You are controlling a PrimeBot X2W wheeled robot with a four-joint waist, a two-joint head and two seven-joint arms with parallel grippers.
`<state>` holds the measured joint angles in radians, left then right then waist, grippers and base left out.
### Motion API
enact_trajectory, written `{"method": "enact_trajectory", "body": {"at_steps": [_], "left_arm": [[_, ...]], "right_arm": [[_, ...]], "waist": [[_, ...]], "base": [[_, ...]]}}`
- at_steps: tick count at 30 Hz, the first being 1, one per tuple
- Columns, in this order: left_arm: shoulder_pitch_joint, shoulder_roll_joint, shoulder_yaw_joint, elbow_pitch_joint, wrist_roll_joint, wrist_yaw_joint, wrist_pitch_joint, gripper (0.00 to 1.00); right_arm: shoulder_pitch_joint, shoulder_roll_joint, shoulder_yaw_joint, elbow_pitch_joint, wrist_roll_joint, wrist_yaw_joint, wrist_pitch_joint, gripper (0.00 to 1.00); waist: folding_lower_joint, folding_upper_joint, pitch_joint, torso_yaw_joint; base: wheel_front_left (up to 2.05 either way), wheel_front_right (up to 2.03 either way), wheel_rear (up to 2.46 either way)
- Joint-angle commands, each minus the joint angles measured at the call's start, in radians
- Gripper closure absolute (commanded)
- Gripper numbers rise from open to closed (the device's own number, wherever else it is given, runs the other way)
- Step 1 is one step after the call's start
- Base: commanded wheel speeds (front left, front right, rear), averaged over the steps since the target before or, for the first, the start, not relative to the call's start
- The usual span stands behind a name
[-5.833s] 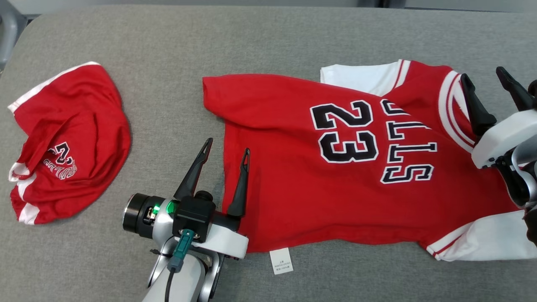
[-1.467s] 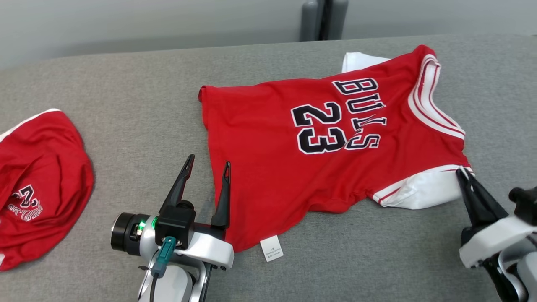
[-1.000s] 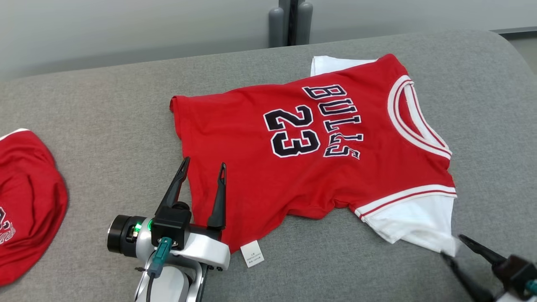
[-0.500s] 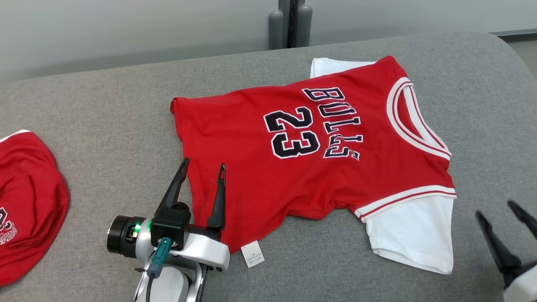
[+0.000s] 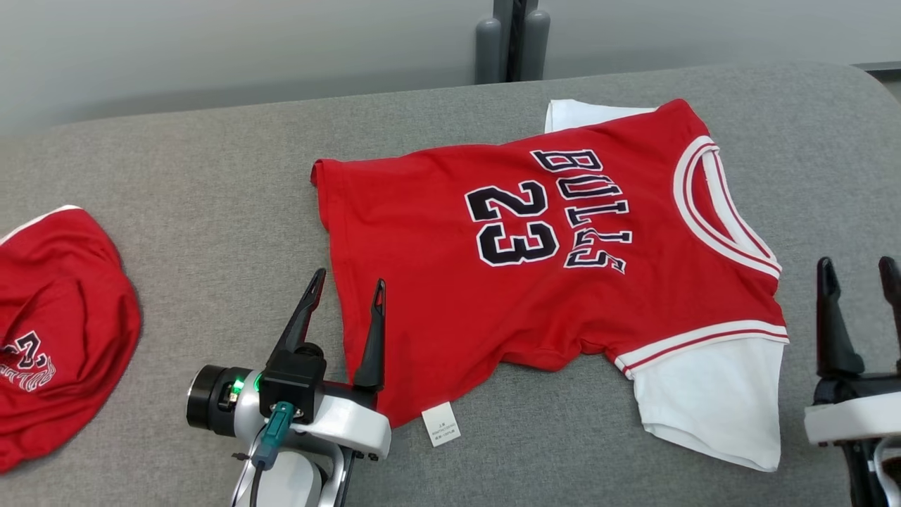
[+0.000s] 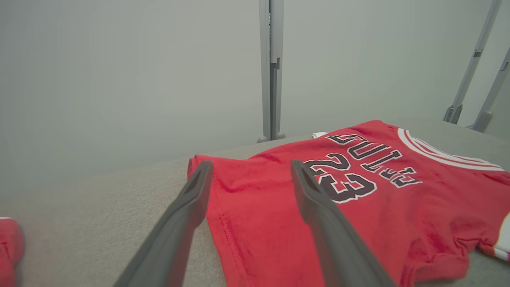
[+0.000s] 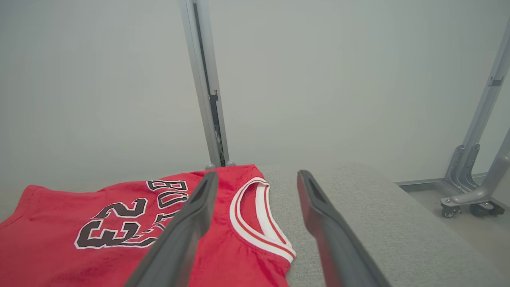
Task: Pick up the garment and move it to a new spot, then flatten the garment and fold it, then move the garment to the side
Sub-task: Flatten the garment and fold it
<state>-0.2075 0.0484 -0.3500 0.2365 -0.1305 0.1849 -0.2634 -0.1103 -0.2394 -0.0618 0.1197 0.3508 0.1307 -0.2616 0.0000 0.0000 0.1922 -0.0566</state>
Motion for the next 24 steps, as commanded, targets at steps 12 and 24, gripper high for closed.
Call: {"method": "enact_trajectory", "body": {"at_steps": [12, 24], "left_arm": [[0.013, 0.004, 0.000, 0.005, 0.002, -0.006, -0.002, 0.00], [-0.006, 0.004, -0.018, 0.011, 0.006, -0.010, -0.002, 0.00]], "right_arm": [[0.002, 0.031, -0.043, 0.194, 0.011, 0.000, -0.004, 0.00], [-0.127, -0.024, 0.040, 0.489, 0.317, 0.000, 0.120, 0.00]], "waist": [[0.0000, 0.0000, 0.001, 0.043], [0.0000, 0.0000, 0.033, 0.083]], "base": [[0.00, 0.00, 0.00], [0.00, 0.00, 0.00]]}}
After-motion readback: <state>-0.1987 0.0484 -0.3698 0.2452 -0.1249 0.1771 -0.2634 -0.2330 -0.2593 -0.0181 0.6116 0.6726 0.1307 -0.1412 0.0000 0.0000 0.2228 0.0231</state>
